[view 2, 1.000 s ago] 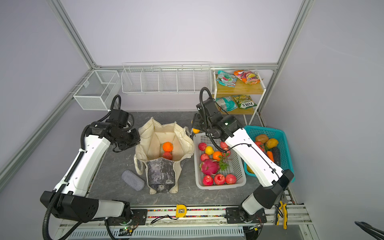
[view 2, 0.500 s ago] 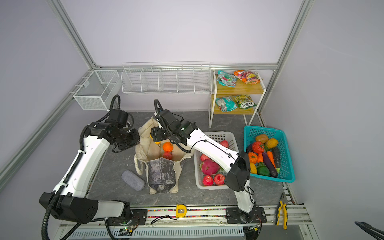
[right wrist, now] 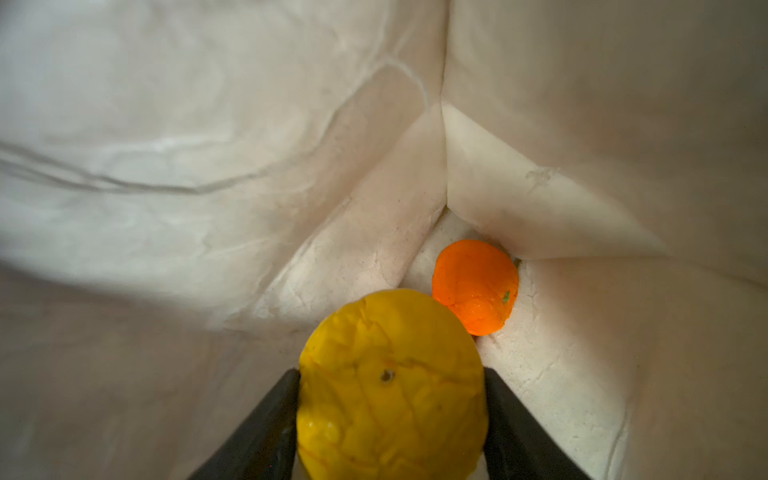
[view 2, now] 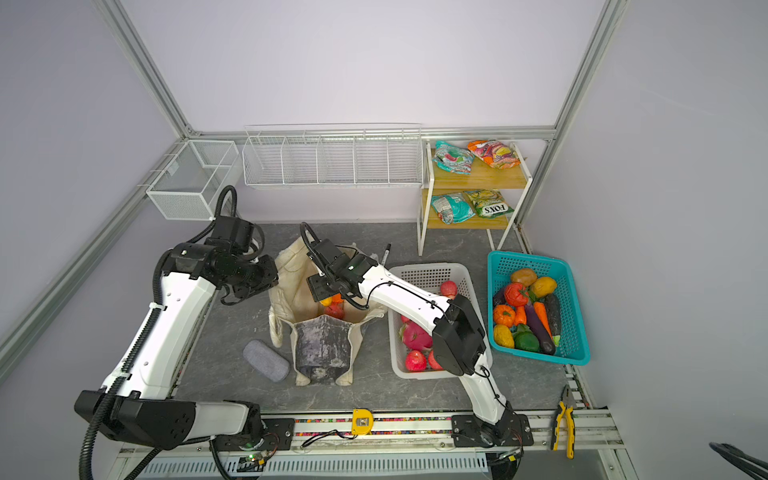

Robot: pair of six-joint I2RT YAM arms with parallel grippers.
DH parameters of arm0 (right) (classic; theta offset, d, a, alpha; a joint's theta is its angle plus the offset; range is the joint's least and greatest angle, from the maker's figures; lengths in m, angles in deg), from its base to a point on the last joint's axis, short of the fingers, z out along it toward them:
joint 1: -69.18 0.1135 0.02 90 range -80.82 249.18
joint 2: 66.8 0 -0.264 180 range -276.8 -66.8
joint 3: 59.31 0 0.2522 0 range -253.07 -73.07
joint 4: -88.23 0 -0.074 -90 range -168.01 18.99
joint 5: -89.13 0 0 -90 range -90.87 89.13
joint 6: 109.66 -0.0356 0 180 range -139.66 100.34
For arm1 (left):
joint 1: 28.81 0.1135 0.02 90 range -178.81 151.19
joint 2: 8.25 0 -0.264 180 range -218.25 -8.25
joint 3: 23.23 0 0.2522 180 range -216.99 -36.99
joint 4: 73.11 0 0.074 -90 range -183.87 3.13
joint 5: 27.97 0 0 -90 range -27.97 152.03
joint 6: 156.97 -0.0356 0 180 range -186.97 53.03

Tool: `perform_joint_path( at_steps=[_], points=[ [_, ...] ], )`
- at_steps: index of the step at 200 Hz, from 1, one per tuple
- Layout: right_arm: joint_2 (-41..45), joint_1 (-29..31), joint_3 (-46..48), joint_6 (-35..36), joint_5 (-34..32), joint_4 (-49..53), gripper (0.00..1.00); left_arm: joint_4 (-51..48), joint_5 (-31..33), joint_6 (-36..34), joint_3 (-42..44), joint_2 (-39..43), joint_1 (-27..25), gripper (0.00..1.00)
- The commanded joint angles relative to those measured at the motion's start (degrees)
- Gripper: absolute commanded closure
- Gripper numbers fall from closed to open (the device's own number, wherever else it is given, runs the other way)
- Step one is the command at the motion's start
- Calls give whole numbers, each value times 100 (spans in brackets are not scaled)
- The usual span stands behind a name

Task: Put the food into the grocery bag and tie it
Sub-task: 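Carry the yellow fruit with the right gripper into the tote bag, then lower the yellow fruit beside the orange and open the right gripper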

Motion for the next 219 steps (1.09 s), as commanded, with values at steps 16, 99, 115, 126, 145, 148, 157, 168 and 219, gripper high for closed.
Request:
perform_joint_path(
  at_steps=[16,99,115,126,145,148,157,168,219],
  points=[
    [-112,70,393,168,-113,-183,35,-87,-10,-90,-147,107,-17,100],
    [-591,118,440,159,-47,-336,34,-119,-30,-83,-210,25,-17,100],
    [-699,114,413,129,-22,-346,32,-156,-19,-114,-219,15,-17,100],
    [-763,115,404,89,29,-352,31,-166,-3,-125,-201,3,-17,100],
    [-818,116,404,6,88,-405,29,-157,22,-109,-183,17,-17,100],
    [-825,114,411,1,88,-410,29,-153,27,-108,-178,18,-17,100],
    [-838,114,412,1,65,-433,27,-135,31,-86,-165,27,-17,100],
    [-840,114,399,8,20,-434,24,-122,12,-75,-157,26,-17,100],
    [-595,105,381,118,-144,-455,10,-124,32,-134,-157,2,-17,100]
  ],
)
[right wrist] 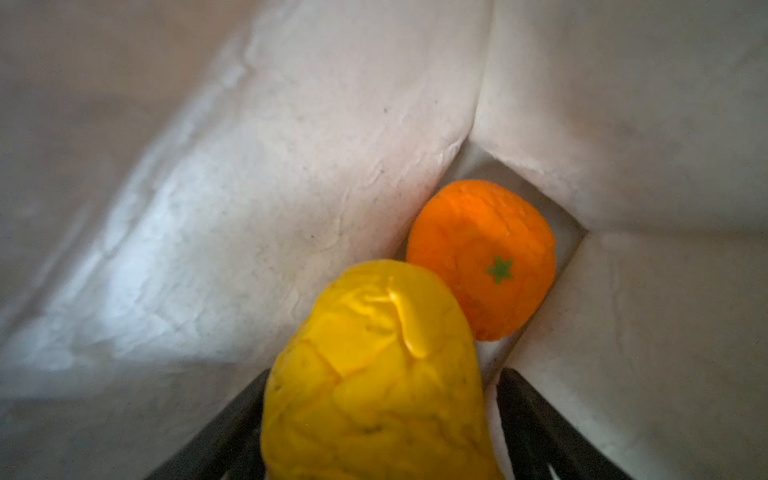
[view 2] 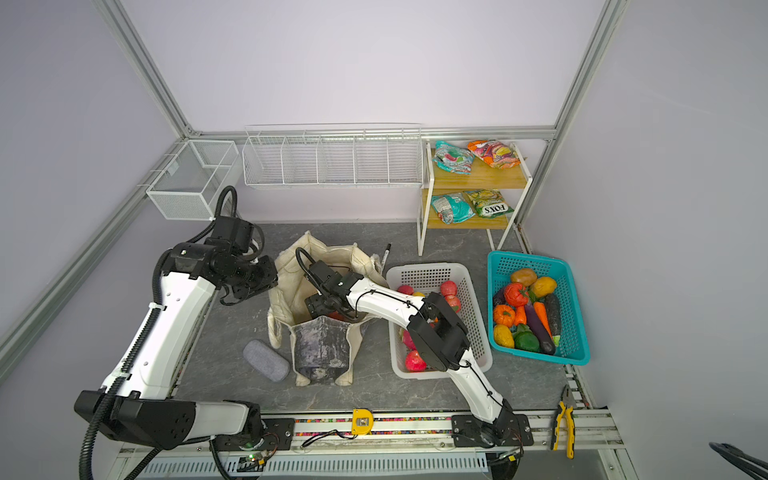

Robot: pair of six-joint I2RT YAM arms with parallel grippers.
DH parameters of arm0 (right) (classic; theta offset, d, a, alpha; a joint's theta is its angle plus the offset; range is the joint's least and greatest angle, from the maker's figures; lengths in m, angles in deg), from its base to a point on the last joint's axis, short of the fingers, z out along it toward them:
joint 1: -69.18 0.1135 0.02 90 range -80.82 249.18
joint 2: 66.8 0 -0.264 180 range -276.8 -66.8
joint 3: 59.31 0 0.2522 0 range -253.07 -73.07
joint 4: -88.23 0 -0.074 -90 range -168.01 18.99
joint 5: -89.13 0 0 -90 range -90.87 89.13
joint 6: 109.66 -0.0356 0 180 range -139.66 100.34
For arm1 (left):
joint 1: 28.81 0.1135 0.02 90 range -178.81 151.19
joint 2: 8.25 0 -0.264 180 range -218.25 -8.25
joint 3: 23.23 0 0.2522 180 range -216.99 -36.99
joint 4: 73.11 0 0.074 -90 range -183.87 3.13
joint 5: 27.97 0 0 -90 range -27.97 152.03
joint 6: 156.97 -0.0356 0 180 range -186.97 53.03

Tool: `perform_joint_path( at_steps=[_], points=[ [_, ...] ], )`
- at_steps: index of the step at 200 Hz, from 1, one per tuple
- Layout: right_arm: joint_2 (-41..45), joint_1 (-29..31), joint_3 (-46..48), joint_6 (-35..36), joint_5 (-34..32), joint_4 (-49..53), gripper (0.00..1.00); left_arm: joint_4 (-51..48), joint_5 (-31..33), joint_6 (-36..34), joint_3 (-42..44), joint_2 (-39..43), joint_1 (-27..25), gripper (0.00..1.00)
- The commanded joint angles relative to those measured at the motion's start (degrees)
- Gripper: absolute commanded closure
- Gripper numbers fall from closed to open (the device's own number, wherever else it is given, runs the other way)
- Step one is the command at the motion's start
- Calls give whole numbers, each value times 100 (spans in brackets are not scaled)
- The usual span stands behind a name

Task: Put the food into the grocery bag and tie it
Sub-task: 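Lower the yellow fruit beside the orange and open the right gripper, then raise the right gripper out of the bag toward the white basket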

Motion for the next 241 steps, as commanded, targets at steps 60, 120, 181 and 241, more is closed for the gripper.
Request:
perform_joint_path(
  at_steps=[60,120,181,241],
  points=[
    [736,-32,19,333,-468,73,12,38,35,-100,-26,55,-17,100],
    [1539,-50,36,332,-616,72,12,102,36,-57,137,190,-17,100],
    [2373,-144,111,433,-1158,55,12,205,44,15,293,287,-14,100],
    [3666,-490,986,130,-1724,-297,12,249,73,50,410,368,-17,100]
  ],
)
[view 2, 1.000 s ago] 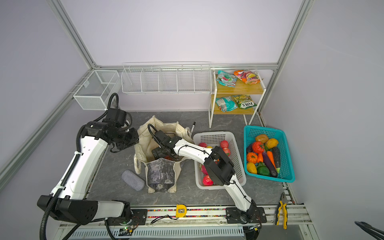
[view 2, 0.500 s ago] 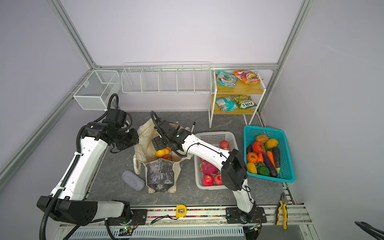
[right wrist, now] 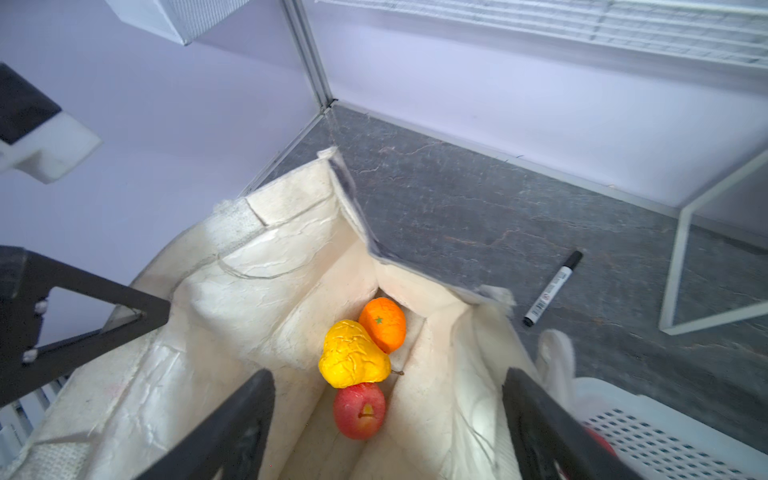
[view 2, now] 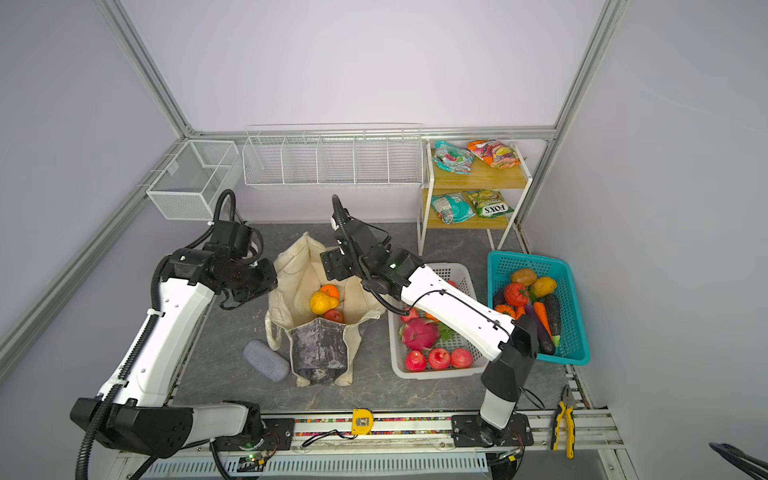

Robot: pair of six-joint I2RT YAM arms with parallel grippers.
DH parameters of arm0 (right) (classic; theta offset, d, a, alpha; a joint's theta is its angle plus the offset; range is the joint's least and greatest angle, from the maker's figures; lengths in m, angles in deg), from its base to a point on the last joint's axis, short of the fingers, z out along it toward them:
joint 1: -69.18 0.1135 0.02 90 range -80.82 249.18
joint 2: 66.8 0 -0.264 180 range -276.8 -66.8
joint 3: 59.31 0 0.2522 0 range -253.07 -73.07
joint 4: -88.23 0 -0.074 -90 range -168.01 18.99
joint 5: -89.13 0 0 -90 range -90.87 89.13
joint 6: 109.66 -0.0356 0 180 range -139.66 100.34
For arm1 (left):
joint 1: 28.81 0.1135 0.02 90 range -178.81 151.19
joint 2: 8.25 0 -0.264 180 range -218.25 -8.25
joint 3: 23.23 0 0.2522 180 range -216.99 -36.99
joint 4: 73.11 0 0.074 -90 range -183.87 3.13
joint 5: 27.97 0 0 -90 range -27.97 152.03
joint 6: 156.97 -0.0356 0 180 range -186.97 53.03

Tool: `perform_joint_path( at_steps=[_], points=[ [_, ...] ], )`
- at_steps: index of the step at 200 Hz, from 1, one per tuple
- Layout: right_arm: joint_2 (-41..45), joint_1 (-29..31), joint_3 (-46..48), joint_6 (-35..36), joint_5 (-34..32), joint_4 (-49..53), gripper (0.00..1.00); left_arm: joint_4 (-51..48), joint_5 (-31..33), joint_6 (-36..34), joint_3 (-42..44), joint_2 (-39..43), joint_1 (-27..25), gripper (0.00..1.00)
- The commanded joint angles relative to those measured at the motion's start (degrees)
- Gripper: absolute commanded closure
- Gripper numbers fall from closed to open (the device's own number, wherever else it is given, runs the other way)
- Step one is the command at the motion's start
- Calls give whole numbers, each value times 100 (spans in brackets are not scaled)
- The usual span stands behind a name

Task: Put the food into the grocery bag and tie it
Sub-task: 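Raise the right gripper out of the bag toward the white basket, then lower the right gripper onto the lemon in the white basket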

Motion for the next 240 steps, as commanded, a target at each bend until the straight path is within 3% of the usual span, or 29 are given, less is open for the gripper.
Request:
perform_joint_path(
  at_steps=[1,60,92,163,198,219,240],
  points=[
    [575,-184,363,-184,-424,-223,12,24,70,28,85,124,-17,100],
    [1389,-970,1023,-1063,-934,477,11,76,65,29,100,77,-17,100],
    [1586,-1485,1540,-1546,-688,787,9,86,56,20,71,22,-17,100],
    [1469,-2308,2410,-1917,85,1036,6,86,47,30,51,-29,-17,100],
    [968,-2493,2534,-1327,639,994,4,81,38,20,49,-30,-17,100],
    [635,-2596,2495,-510,995,958,0,50,64,2,73,3,-17,100],
    [301,-2643,2320,363,1163,1107,3,42,73,2,119,35,-17,100]
  ],
)
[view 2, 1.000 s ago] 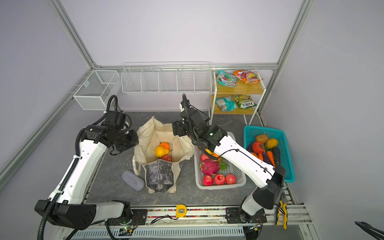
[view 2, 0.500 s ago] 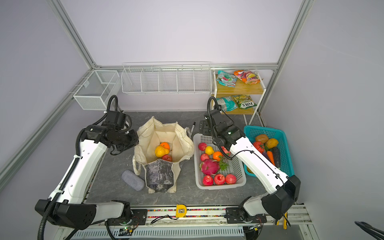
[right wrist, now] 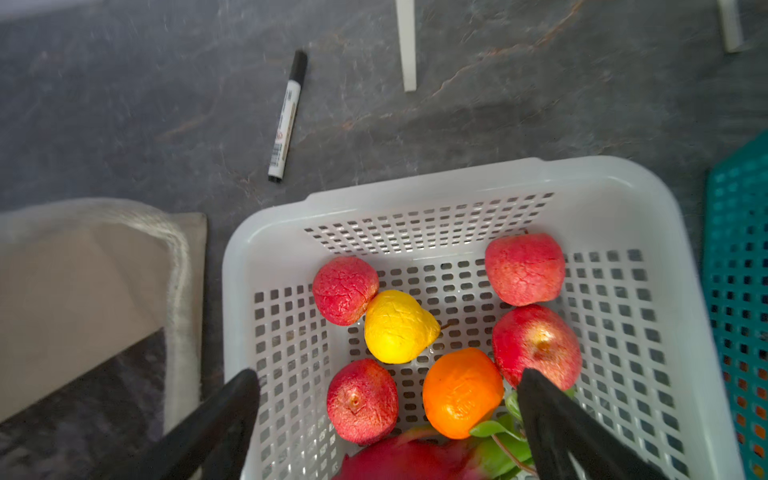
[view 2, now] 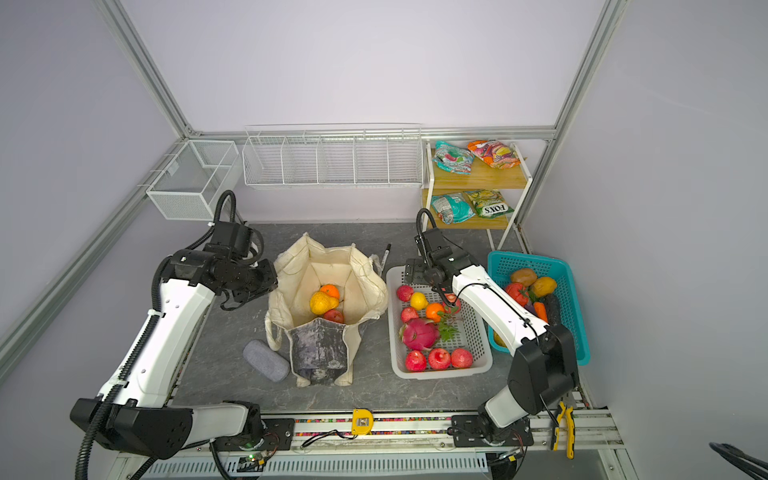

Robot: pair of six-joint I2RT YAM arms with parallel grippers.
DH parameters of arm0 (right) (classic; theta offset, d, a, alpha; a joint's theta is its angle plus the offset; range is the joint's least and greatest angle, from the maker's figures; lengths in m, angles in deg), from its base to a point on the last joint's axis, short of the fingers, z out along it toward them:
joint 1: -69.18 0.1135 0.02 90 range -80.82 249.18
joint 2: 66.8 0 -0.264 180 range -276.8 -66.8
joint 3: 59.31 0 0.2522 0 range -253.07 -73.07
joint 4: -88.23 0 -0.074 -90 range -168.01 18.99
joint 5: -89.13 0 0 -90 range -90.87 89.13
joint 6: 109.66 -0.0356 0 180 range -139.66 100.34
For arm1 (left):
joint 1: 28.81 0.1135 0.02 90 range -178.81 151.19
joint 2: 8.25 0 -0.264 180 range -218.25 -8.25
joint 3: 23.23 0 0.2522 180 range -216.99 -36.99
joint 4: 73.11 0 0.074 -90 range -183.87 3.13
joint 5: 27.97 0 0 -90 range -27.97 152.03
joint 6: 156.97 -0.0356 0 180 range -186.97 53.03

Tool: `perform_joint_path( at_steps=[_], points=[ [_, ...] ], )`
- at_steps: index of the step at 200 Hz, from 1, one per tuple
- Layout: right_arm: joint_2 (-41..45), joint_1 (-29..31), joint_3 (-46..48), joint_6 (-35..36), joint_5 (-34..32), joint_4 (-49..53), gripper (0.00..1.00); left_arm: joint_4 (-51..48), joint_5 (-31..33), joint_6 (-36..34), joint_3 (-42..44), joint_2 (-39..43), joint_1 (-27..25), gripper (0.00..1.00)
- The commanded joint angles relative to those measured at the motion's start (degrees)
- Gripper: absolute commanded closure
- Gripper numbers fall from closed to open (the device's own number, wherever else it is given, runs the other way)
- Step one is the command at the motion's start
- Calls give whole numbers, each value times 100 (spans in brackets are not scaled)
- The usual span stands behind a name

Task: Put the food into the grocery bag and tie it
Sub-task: 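Lower the right gripper onto the lemon in the white basket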

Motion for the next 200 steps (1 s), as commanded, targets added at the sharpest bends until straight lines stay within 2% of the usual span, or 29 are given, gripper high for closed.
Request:
perform_joint_path(
  at_steps=[1,14,34,55,200],
  points=[
    [-282,-67,-124,1188,430,183,3,-15,58,2,56,34,-17,100],
    [-491,-72,-262,1594,411,355,5,-23,59,11,78,46,-17,100],
    [-836,-89,-444,1950,403,556,16,-24,58,13,93,72,-17,100],
    [-1121,-100,-529,2105,464,674,16,-50,58,-15,74,40,-17,100],
    [-1747,-235,-259,1845,676,416,16,-86,25,-59,42,-3,-17,100]
  ],
)
